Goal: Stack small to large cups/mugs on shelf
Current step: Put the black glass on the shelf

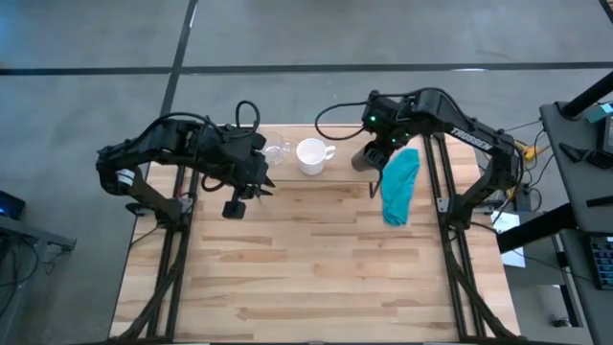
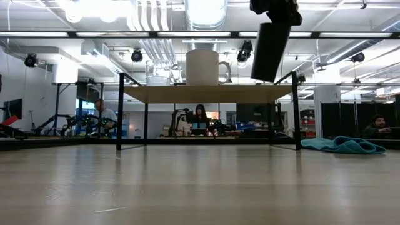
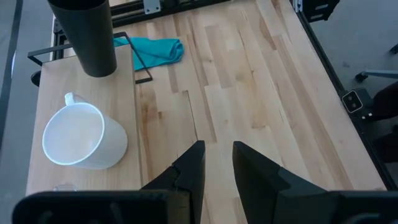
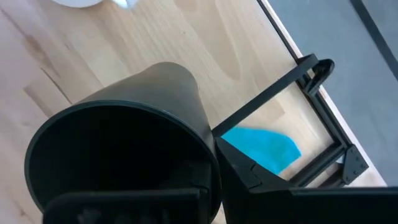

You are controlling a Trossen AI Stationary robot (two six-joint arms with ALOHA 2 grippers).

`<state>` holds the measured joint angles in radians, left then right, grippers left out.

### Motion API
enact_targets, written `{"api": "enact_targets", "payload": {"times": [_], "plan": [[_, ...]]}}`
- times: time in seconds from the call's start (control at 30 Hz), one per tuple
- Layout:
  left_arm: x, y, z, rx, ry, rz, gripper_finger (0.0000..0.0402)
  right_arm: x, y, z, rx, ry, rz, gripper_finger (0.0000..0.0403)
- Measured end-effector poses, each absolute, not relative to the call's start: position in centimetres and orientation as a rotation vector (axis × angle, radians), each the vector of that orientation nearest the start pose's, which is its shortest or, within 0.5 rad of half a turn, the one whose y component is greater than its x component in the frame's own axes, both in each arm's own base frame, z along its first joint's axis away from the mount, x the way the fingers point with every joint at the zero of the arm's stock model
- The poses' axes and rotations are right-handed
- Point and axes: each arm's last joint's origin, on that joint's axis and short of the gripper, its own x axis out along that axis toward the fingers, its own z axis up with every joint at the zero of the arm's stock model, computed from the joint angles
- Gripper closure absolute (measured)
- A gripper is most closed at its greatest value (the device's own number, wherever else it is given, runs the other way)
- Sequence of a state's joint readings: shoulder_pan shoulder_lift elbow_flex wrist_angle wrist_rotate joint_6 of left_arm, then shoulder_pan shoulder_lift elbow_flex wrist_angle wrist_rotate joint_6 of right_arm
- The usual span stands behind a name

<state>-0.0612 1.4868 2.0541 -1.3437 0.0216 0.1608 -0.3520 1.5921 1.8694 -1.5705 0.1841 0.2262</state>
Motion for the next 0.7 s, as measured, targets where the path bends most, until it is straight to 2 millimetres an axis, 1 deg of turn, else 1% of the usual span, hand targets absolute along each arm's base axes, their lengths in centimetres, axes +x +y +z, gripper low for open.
{"api": "enact_targets", "payload": {"times": [0.37,0.7], "plan": [[24.07,-1.53,48.11,0.168,0.769,-0.140,0.0333,25.33,-10.07,39.14,0.301,1.278,-0.609,0.0394],[24.07,-1.53,48.11,0.168,0.769,-0.140,0.0333,25.75,-10.23,39.31,0.299,1.227,-0.610,0.0394]]}}
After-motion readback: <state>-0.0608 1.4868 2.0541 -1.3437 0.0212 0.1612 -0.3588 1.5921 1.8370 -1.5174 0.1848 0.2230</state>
